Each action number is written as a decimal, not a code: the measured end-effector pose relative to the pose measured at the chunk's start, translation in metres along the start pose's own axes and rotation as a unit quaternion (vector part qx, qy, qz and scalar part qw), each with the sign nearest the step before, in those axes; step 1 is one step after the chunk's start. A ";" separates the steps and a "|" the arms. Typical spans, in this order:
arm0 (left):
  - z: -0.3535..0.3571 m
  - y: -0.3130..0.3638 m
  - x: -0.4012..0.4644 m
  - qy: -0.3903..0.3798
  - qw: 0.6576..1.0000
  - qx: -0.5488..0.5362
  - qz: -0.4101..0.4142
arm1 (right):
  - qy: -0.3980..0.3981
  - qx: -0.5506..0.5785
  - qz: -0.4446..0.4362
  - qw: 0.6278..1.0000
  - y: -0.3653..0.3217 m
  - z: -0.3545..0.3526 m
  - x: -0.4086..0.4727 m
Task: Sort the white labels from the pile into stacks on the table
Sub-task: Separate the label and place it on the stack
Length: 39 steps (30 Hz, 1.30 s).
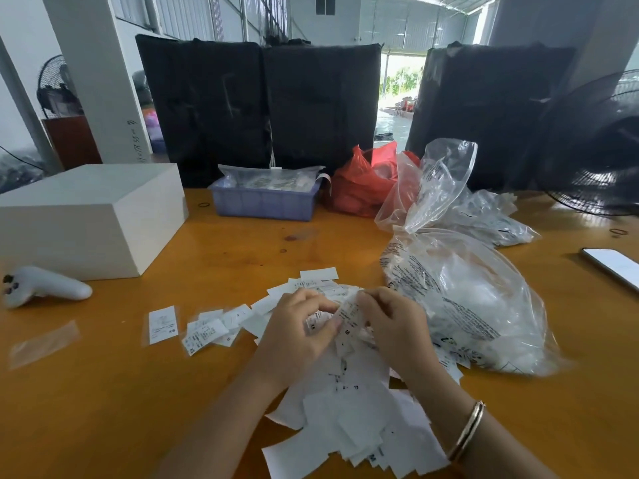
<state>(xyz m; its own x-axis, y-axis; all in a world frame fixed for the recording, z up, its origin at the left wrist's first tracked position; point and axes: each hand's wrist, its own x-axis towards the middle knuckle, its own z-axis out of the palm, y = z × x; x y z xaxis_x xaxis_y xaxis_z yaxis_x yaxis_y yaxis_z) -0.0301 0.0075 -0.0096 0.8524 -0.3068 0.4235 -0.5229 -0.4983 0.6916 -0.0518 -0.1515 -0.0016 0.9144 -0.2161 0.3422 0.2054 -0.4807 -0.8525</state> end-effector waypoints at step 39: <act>0.005 -0.005 -0.001 0.058 0.998 -0.001 0.001 | 0.175 -0.374 0.009 0.911 0.040 -0.078 0.027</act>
<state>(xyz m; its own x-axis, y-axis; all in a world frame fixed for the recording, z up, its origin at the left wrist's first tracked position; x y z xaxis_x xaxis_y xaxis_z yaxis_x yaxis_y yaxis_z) -0.0286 0.0059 -0.0164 0.8452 -0.2117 0.4908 -0.5255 -0.4966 0.6908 -0.0462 -0.2425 0.0043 0.7213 -0.4248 0.5470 -0.2230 -0.8902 -0.3972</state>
